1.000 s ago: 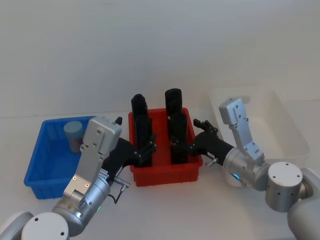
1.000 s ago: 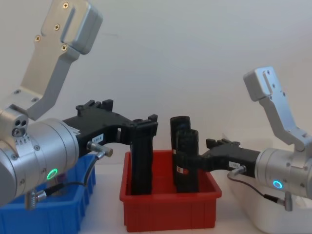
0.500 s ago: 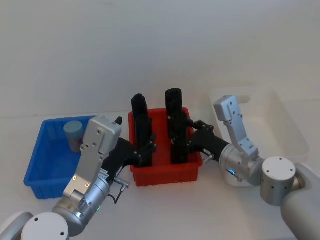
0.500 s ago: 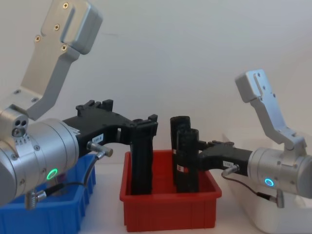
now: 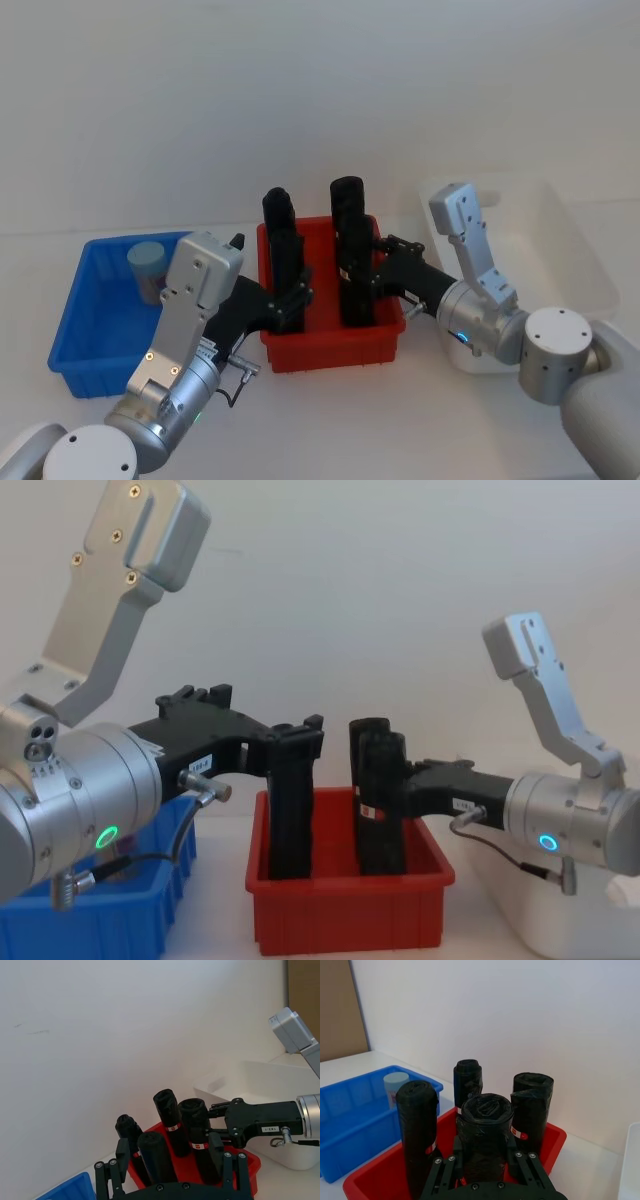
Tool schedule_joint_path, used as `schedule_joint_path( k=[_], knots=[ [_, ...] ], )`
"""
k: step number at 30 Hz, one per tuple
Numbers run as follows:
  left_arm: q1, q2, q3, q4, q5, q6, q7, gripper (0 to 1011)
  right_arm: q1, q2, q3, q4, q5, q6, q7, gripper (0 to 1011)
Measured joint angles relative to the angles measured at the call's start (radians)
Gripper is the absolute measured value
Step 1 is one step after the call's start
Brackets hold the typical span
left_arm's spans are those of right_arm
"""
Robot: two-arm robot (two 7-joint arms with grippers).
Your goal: Pick the cotton swabs from the blue box and place them into the white box.
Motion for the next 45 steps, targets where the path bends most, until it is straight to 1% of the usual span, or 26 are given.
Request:
schedule_joint_path(
  k=[6, 8, 9, 10, 12, 13, 14, 15, 17, 20, 21, 23, 25, 27, 31, 34, 37, 39, 42, 45],
  knots=[
    [0.0, 0.0, 0.0, 0.0, 0.0, 0.0, 0.0, 1000, -0.046, 0.018, 0.01, -0.098, 0.019, 0.017, -0.008, 448],
    [0.0, 0.0, 0.0, 0.0, 0.0, 0.0, 0.0, 1000, -0.069, 0.027, 0.013, -0.154, 0.028, 0.027, -0.017, 436],
    [0.0, 0.0, 0.0, 0.0, 0.0, 0.0, 0.0, 1000, -0.077, 0.03, 0.015, -0.172, 0.03, 0.029, -0.02, 433],
    [0.0, 0.0, 0.0, 0.0, 0.0, 0.0, 0.0, 1000, -0.097, 0.037, 0.018, -0.215, 0.035, 0.034, -0.027, 427],
    [0.0, 0.0, 0.0, 0.0, 0.0, 0.0, 0.0, 1000, -0.116, 0.045, 0.02, -0.258, 0.04, 0.04, -0.037, 415],
    [0.0, 0.0, 0.0, 0.0, 0.0, 0.0, 0.0, 1000, -0.134, 0.052, 0.023, -0.296, 0.045, 0.044, -0.047, 410],
    [0.0, 0.0, 0.0, 0.0, 0.0, 0.0, 0.0, 1000, -0.134, 0.052, 0.023, -0.296, 0.045, 0.044, -0.047, 400],
    [0.0, 0.0, 0.0, 0.0, 0.0, 0.0, 0.0, 1000, -0.143, 0.056, 0.025, -0.315, 0.047, 0.046, -0.052, 394],
    [0.0, 0.0, 0.0, 0.0, 0.0, 0.0, 0.0, 1000, -0.179, 0.071, 0.031, -0.392, 0.054, 0.055, -0.08, 387],
    [0.0, 0.0, 0.0, 0.0, 0.0, 0.0, 0.0, 1000, -0.204, 0.081, 0.036, -0.445, 0.059, 0.063, -0.104, 369],
    [0.0, 0.0, 0.0, 0.0, 0.0, 0.0, 0.0, 1000, -0.221, 0.089, 0.04, -0.482, 0.061, 0.067, -0.12, 367],
    [0.0, 0.0, 0.0, 0.0, 0.0, 0.0, 0.0, 1000, -0.236, 0.097, 0.044, -0.514, 0.064, 0.07, -0.136, 363],
    [0.0, 0.0, 0.0, 0.0, 0.0, 0.0, 0.0, 1000, -0.26, 0.108, 0.051, -0.563, 0.067, 0.076, -0.167, 363],
    [0.0, 0.0, 0.0, 0.0, 0.0, 0.0, 0.0, 999, -0.273, 0.115, 0.055, -0.59, 0.068, 0.079, -0.184, 363],
    [0.0, 0.0, 0.0, 0.0, 0.0, 0.0, 0.0, 1000, -0.313, 0.138, 0.071, -0.669, 0.069, 0.086, -0.238, 363],
    [0.0, 0.0, 0.0, 0.0, 0.0, 0.0, 0.0, 999, -0.329, 0.149, 0.08, -0.702, 0.07, 0.09, -0.267, 363],
    [0.0, 0.0, 0.0, 0.0, 0.0, 0.0, 0.0, 1000, -0.359, 0.171, 0.098, -0.756, 0.07, 0.099, -0.315, 363],
    [0.0, 0.0, 0.0, 0.0, 0.0, 0.0, 0.0, 1000, -0.368, 0.178, 0.105, -0.773, 0.07, 0.102, -0.331, 363],
    [0.0, 0.0, 0.0, 0.0, 0.0, 0.0, 0.0, 1000, -0.391, 0.198, 0.123, -0.812, 0.069, 0.118, -0.375, 363],
    [0.0, 0.0, 0.0, 0.0, 0.0, 0.0, 0.0, 1000, -0.402, 0.208, 0.132, -0.829, 0.069, 0.129, -0.398, 363]
  ],
)
